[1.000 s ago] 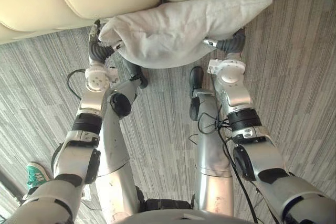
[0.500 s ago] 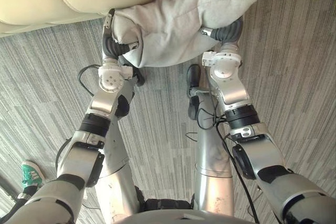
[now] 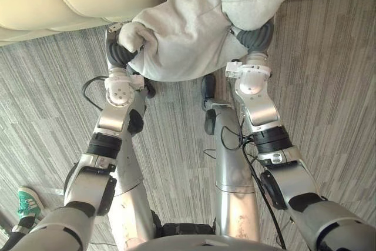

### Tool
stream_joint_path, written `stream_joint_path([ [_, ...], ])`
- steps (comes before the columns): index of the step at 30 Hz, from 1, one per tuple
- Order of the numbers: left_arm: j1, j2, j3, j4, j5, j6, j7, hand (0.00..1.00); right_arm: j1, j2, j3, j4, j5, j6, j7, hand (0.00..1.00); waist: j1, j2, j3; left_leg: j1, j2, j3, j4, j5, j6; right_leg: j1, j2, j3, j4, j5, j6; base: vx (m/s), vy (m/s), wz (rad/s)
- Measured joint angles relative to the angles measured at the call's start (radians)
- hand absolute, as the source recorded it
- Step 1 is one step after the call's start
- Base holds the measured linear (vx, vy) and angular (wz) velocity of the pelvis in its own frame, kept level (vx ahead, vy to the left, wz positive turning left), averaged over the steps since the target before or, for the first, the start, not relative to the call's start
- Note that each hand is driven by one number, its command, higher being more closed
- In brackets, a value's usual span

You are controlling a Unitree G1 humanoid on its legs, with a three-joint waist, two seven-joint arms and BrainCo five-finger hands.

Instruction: Pick up cushions and gather them together orderly.

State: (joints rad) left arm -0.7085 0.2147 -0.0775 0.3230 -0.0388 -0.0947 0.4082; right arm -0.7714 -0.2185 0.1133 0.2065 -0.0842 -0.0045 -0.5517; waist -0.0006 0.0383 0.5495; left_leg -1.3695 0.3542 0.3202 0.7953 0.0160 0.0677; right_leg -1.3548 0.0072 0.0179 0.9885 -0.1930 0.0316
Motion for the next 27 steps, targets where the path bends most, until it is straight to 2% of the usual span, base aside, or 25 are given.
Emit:
stream_joint_path([
  [5, 0.023, -0.034, 0.038, -0.084, -0.024, 0.0, 0.015, 1.0, 0.068, 0.056, -0.04, -0.032, 0.021, -0.022, 0.01, 1.0, -0.002, 0.0, 0.0, 0.05, -0.011, 0.002, -0.038, 0.002, -0.003, 0.053, -0.002, -0.002, -0.047, 0.014, -0.011, 0.0, -0.006, 0.0],
  [9, 0.041, -0.054, 0.042, -0.143, -0.038, 0.0, 0.046, 1.0, 0.111, 0.077, -0.04, -0.042, 0.049, -0.057, 0.021, 1.0, -0.004, 0.0, -0.001, 0.098, -0.015, 0.001, -0.056, 0.002, -0.003, 0.114, -0.001, -0.003, -0.084, 0.031, 0.002, 0.0, -0.006, -0.02],
  [11, 0.053, -0.069, 0.049, -0.188, -0.039, 0.0, 0.05, 1.0, 0.136, 0.085, -0.042, -0.085, 0.049, -0.059, 0.025, 1.0, -0.004, -0.001, -0.001, 0.109, -0.015, 0.004, -0.038, -0.012, -0.007, 0.135, -0.003, -0.004, -0.105, 0.035, -0.005, 0.0, -0.001, -0.09],
  [12, 0.063, -0.082, 0.049, -0.201, -0.039, 0.0, 0.052, 1.0, 0.155, 0.087, -0.043, -0.109, 0.049, -0.059, 0.027, 1.0, -0.004, -0.001, -0.001, 0.123, -0.016, 0.001, -0.045, -0.009, 0.002, 0.148, -0.002, 0.001, -0.098, 0.03, 0.002, -0.01, -0.005, -0.06],
  [14, 0.076, -0.097, 0.048, -0.229, -0.042, 0.0, 0.054, 1.0, 0.169, 0.093, -0.046, -0.122, 0.048, -0.059, 0.027, 1.0, -0.017, -0.003, -0.003, 0.161, -0.04, 0.023, -0.07, -0.011, 0.002, 0.183, -0.022, 0.006, -0.148, 0.044, -0.005, 0.0, 0.011, 0.07],
  [15, 0.095, -0.117, 0.047, -0.239, -0.047, 0.0, 0.058, 1.0, 0.191, 0.105, -0.049, -0.132, 0.05, -0.057, 0.028, 1.0, -0.008, -0.011, -0.003, 0.199, -0.025, 0.008, 0.076, -0.105, -0.008, 0.226, -0.025, -0.006, -0.156, 0.052, 0.009, 0.07, 0.032, -0.04],
  [16, 0.113, -0.141, 0.045, -0.248, -0.049, 0.0, 0.067, 1.0, 0.228, 0.119, -0.048, -0.164, 0.05, -0.055, 0.031, 1.0, -0.008, -0.011, -0.003, 0.256, -0.027, 0.001, 0.082, -0.147, 0.029, 0.279, -0.018, 0.001, -0.147, 0.054, 0.028, 0.09, 0.025, -0.13],
  [17, 0.131, -0.152, 0.045, -0.267, -0.05, 0.0, 0.068, 1.0, 0.25, 0.13, -0.047, -0.182, 0.05, -0.055, 0.031, 1.0, -0.011, -0.012, -0.004, 0.283, -0.028, 0.002, 0.08, -0.149, 0.034, 0.31, -0.019, -0.003, -0.156, 0.054, 0.03, 0.08, -0.002, -0.04],
  [19, 0.215, -0.171, 0.021, -0.379, -0.056, -0.001, 0.068, 1.0, 0.349, 0.169, -0.047, -0.27, 0.061, -0.061, 0.043, 1.0, -0.012, -0.03, -0.014, 0.409, -0.032, -0.001, 0.05, -0.174, 0.014, 0.451, -0.02, -0.011, -0.218, 0.054, 0.033, 0.05, 0.005, 0.08],
  [20, 0.281, -0.176, -0.003, -0.429, -0.056, -0.014, 0.068, 1.0, 0.428, 0.18, -0.037, -0.3, 0.065, -0.091, 0.052, 1.0, -0.014, -0.046, -0.071, 0.464, -0.051, -0.001, -0.003, -0.178, 0.001, 0.511, -0.027, -0.015, -0.274, 0.05, 0.025, 0.06, 0.014, 0.25],
  [21, 0.336, -0.175, -0.027, -0.451, -0.056, -0.041, 0.066, 1.0, 0.499, 0.189, -0.033, -0.316, 0.079, -0.119, 0.07, 1.0, -0.023, -0.071, -0.156, 0.476, -0.083, 0.015, -0.035, -0.187, -0.02, 0.519, -0.056, -0.015, -0.321, 0.052, 0.022, 0.06, 0.032, 0.29],
  [22, 0.358, -0.175, -0.034, -0.466, -0.056, -0.052, 0.064, 1.0, 0.528, 0.196, -0.033, -0.327, 0.082, -0.128, 0.08, 1.0, -0.025, -0.083, -0.179, 0.496, -0.09, 0.018, -0.008, -0.218, -0.043, 0.537, -0.074, -0.028, -0.341, 0.056, 0.019, 0.15, 0.092, -0.07],
  [23, 0.413, -0.179, -0.044, -0.485, -0.056, -0.085, 0.06, 1.0, 0.601, 0.202, -0.021, -0.369, 0.095, -0.14, 0.115, 1.0, -0.006, -0.086, -0.185, 0.649, -0.095, -0.02, 0.032, -0.324, -0.03, 0.641, -0.068, -0.044, -0.37, 0.07, 0.022, 0.17, 0.105, -0.22],
  [24, 0.444, -0.174, -0.043, -0.498, -0.057, -0.089, 0.044, 1.0, 0.652, 0.211, -0.01, -0.387, 0.099, -0.151, 0.138, 1.0, -0.01, -0.097, -0.203, 0.697, -0.101, -0.022, 0.013, -0.324, -0.028, 0.695, -0.069, -0.047, -0.392, 0.074, 0.023, 0.19, 0.101, -0.21],
  [25, 0.492, -0.173, -0.045, -0.511, -0.057, -0.091, 0.024, 1.0, 0.717, 0.213, -0.002, -0.394, 0.1, -0.169, 0.163, 1.0, -0.018, -0.103, -0.246, 0.735, -0.104, -0.023, -0.012, -0.335, -0.039, 0.745, -0.07, -0.059, -0.434, 0.076, 0.023, 0.17, 0.07, 0.04],
  [27, 0.565, -0.172, -0.046, -0.514, -0.057, -0.094, -0.002, 1.0, 0.783, 0.214, 0.003, -0.398, 0.108, -0.17, 0.204, 1.0, -0.013, -0.11, -0.268, 0.823, -0.113, -0.022, -0.05, -0.345, -0.051, 0.838, -0.069, -0.062, -0.482, 0.077, 0.021, 0.18, 0.037, 0.07],
])
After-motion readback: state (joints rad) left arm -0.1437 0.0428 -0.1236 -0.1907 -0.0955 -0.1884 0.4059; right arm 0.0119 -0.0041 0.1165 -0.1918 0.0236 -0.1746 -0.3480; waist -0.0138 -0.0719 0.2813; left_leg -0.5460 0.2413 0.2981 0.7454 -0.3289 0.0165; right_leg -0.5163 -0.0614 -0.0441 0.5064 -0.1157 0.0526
